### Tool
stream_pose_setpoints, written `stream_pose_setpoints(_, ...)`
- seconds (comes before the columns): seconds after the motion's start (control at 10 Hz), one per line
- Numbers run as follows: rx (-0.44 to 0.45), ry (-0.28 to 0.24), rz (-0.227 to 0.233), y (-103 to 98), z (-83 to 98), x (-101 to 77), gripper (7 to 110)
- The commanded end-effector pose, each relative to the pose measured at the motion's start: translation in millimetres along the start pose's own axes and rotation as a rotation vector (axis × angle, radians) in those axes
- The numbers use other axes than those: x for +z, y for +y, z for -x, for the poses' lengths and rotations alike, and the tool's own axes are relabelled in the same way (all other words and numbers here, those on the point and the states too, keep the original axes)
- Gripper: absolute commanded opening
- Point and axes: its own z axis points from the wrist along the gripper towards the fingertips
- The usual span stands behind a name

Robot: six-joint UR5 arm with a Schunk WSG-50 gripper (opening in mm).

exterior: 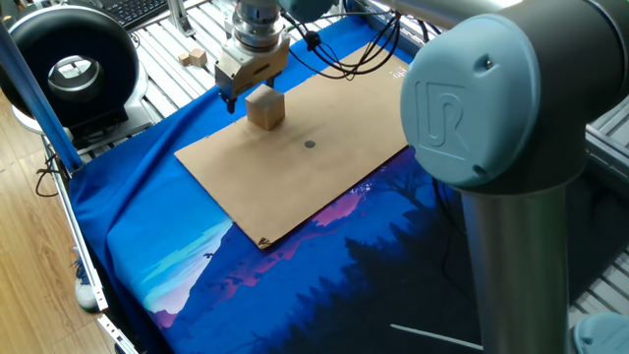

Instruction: Grab the block and place it at the designated location

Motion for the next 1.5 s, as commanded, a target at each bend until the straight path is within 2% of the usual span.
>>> stream_pose_setpoints(0.0,0.011,0.005,-0.025,-8,-0.5,0.9,22)
stream_pose_setpoints(0.4,0.0,0.008,-0.036,-11,0.0,5.8,22)
stream_pose_setpoints(0.7,-0.04,0.038,-0.081,-22,-6.5,6.1,22)
stream_pose_setpoints(0.8,-0.047,0.047,-0.096,-22,-8.2,3.4,7)
stream_pose_setpoints(0.9,-0.046,0.056,-0.099,-17,-10.1,-3.4,7)
stream_pose_setpoints(1.1,-0.028,0.073,-0.079,0,-12.0,-21.9,7)
stream_pose_setpoints(1.2,-0.015,0.062,-0.047,9,-13.5,-21.8,7)
stream_pose_setpoints(1.4,-0.012,0.056,-0.043,8,-18.8,-17.3,7)
